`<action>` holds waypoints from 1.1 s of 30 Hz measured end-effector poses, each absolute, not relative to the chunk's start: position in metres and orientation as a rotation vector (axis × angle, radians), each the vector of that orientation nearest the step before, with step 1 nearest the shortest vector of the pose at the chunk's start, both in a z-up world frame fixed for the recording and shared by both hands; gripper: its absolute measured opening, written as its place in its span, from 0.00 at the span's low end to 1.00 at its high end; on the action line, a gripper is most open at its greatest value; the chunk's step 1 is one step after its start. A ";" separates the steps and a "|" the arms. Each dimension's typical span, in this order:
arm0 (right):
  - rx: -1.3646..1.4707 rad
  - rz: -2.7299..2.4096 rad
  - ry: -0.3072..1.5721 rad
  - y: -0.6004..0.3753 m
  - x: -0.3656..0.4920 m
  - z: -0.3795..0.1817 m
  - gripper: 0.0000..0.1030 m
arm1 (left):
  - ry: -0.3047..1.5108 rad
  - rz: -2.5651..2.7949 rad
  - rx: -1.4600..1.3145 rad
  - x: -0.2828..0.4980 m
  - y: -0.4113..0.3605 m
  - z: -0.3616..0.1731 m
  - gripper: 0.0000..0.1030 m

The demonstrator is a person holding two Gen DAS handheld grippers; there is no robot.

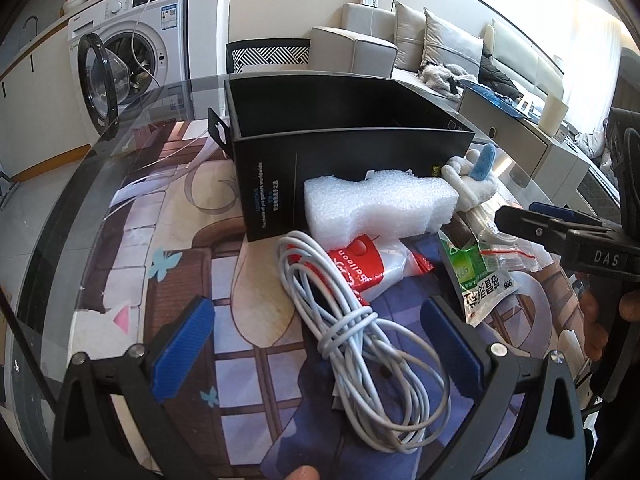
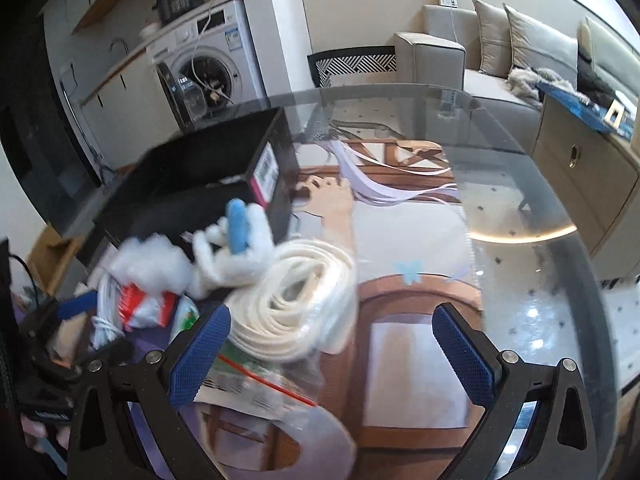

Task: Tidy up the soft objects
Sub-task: 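Move the right gripper to the second clear bag of white rope, then grasp the white rope bag with the right gripper while the left gripper grasps the grey cable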

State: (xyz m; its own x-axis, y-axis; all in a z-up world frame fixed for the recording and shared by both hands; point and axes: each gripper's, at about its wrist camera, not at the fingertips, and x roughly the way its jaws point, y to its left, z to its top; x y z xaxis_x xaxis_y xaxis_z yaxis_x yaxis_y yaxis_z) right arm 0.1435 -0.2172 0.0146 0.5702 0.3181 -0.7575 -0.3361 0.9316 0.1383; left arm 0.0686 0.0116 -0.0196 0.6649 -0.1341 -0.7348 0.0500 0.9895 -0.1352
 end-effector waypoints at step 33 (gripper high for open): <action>-0.129 0.316 0.899 -0.210 0.154 0.001 0.62 | 0.854 -0.112 -0.108 0.069 0.013 -0.025 1.00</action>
State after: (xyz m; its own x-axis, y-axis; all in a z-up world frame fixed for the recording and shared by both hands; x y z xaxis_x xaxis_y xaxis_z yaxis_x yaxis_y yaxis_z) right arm 0.1536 -0.2102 0.0012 0.5801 0.2155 -0.7856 -0.3230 0.9462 0.0211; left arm 0.0689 0.0127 -0.0246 0.6518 -0.1421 -0.7450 0.0555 0.9886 -0.1400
